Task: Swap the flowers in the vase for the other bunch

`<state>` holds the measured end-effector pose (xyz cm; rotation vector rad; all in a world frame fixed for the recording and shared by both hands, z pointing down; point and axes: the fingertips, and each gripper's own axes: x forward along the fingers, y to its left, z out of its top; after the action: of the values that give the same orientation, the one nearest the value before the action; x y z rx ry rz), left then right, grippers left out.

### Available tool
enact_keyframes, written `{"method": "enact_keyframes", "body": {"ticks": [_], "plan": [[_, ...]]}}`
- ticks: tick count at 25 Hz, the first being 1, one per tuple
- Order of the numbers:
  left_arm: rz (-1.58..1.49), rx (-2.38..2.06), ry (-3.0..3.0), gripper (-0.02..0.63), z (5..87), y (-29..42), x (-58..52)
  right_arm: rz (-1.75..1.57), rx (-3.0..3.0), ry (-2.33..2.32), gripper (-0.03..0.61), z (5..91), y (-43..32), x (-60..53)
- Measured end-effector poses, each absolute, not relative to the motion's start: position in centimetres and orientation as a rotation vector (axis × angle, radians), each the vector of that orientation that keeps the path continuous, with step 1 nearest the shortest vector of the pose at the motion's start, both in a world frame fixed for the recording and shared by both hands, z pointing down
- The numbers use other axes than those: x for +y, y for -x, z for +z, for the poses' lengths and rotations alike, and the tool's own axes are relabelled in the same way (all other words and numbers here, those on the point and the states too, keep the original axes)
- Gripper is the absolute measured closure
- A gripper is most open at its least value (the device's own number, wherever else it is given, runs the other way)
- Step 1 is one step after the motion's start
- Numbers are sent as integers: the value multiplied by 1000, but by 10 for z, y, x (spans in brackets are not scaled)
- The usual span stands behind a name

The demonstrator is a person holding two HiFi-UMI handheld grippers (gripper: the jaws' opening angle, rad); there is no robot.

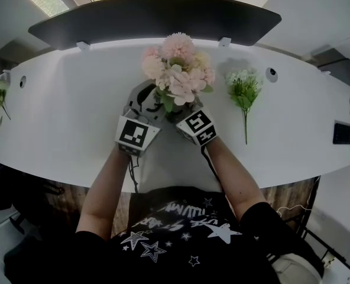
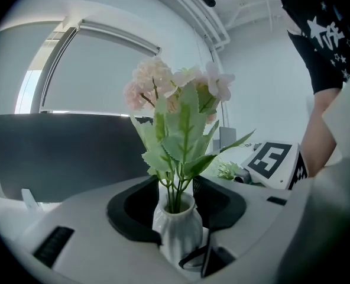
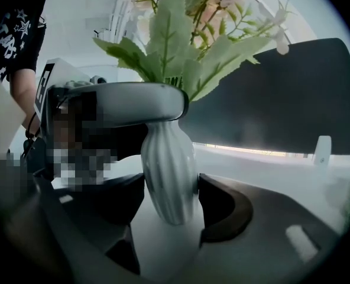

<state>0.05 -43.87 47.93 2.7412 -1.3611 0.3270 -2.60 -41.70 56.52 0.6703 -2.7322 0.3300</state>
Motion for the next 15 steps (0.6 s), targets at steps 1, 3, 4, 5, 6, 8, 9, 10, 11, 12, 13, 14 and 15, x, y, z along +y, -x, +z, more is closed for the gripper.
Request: {"method": "enact_keyframes", "body": {"ticks": [1, 3, 4, 5, 6, 8, 9, 10, 11, 12, 13, 14, 15], "plan": [[327, -1362, -2740, 431, 479, -1, -439, 327, -2732, -674, 299, 566, 26, -417], [310, -1365, -2740, 431, 478, -1, -439, 322, -2727, -679, 301, 568, 24, -418], [290, -1369, -2741, 431, 476, -1, -439, 320, -2722, -679, 301, 570, 24, -418], [271, -1375, -2744, 431, 473, -1, -440, 319, -2718, -679, 301, 571, 24, -418], [259, -1381, -2749, 431, 470, 0, -440, 319, -2714, -681, 301, 571, 24, -418], [257, -1388, -2758, 431, 468, 0, -440, 321, -2712, -685, 301, 572, 24, -418], [260, -1388, -2758, 431, 468, 0, -440, 323, -2711, -686, 301, 572, 24, -418], [262, -1389, -2756, 431, 469, 0, -440, 326, -2712, -685, 301, 573, 24, -418], [263, -1391, -2752, 431, 469, 0, -441, 328, -2715, -684, 301, 572, 24, -418], [264, -1394, -2751, 431, 469, 1, -441, 330, -2718, -684, 301, 572, 24, -418], [266, -1398, -2752, 438, 468, 1, -441, 333, -2717, -685, 301, 572, 25, -419], [268, -1403, -2756, 452, 467, 1, -441, 335, -2714, -689, 301, 571, 25, -419], [264, -1410, -2759, 462, 465, 2, -441, 337, -2714, -692, 301, 571, 25, -419]]}}
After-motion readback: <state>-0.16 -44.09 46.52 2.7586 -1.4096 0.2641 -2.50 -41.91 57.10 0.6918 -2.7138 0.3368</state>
